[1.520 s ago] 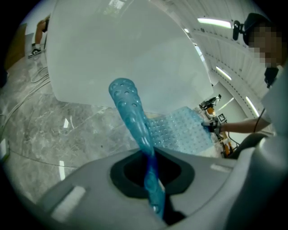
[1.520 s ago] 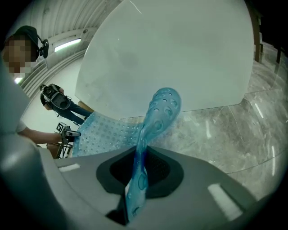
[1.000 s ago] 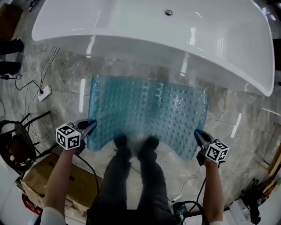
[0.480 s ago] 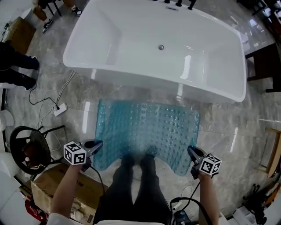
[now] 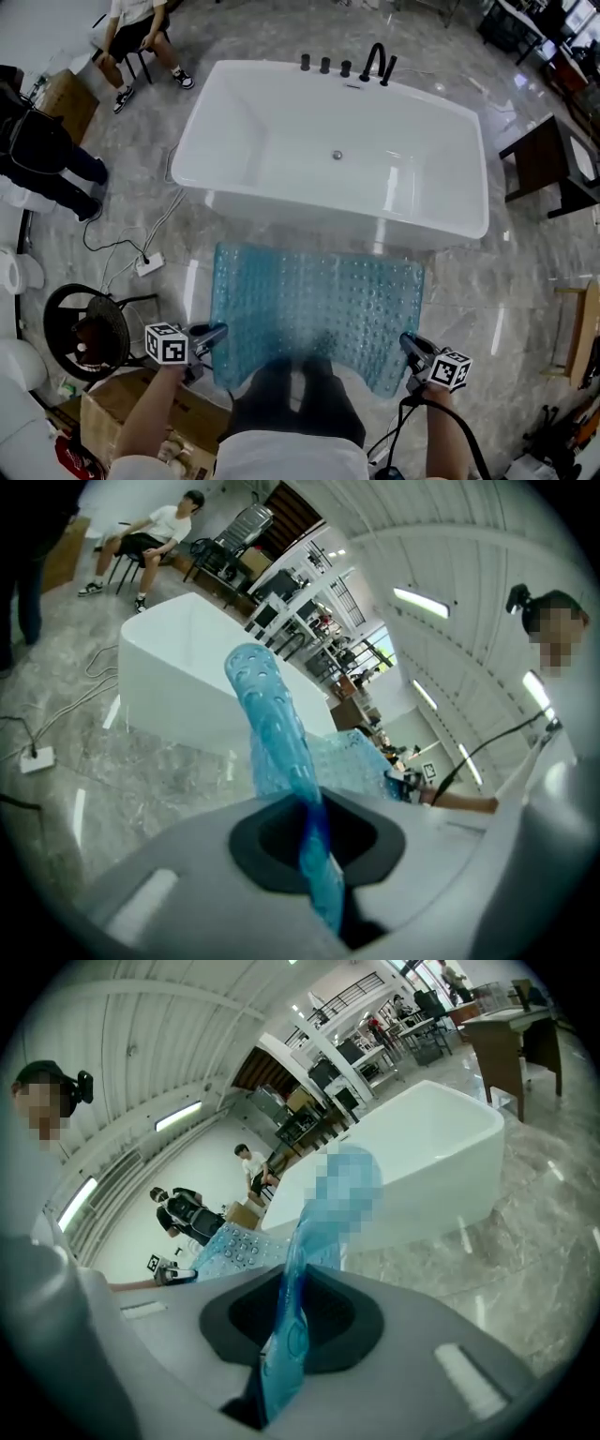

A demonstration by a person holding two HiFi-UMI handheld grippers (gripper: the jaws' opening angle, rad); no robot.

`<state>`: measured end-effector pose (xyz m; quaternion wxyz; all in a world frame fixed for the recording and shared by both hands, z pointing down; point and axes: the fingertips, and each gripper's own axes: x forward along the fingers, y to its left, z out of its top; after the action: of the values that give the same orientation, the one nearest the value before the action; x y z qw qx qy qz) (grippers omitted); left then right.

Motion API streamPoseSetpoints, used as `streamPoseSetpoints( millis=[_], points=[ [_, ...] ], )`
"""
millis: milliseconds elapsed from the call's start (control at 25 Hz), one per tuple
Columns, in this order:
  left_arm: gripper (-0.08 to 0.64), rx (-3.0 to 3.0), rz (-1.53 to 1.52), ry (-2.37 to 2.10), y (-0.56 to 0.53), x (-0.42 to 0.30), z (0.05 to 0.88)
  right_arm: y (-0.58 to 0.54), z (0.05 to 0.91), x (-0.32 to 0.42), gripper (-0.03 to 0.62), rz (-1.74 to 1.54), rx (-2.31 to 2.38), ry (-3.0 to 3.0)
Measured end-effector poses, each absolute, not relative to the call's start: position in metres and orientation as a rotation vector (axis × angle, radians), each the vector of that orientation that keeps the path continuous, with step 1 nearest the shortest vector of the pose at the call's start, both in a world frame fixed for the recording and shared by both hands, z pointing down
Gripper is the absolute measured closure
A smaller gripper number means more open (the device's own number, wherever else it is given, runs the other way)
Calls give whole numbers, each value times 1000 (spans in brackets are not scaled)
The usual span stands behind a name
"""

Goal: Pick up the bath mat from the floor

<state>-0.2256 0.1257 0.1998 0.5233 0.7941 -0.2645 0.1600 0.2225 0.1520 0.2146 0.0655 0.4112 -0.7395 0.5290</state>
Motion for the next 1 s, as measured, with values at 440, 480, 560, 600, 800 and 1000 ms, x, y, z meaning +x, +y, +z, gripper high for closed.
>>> streamPoseSetpoints(
  millis=[440, 480, 560, 600, 800, 1000],
  points=[
    [541, 1916, 190, -580, 167, -223, 71, 198, 72, 203, 548, 1634, 1246, -2406],
    [541, 1919, 166, -579, 168, -224, 61, 201, 63, 202, 548, 1634, 1249, -2427],
    [541, 1930, 125, -572, 170, -224, 43, 207, 47, 201, 548, 1623, 1258, -2465],
    [541, 1939, 112, -568, 171, -222, 34, 209, 41, 203, 548, 1617, 1265, -2482],
    [541, 1965, 61, -549, 175, -213, 1, 217, 14, 215, 546, 1621, 1306, -2561],
    [541, 1941, -32, -536, 176, -213, -17, 226, -6, 217, 545, 1623, 1312, -2619]
  ],
)
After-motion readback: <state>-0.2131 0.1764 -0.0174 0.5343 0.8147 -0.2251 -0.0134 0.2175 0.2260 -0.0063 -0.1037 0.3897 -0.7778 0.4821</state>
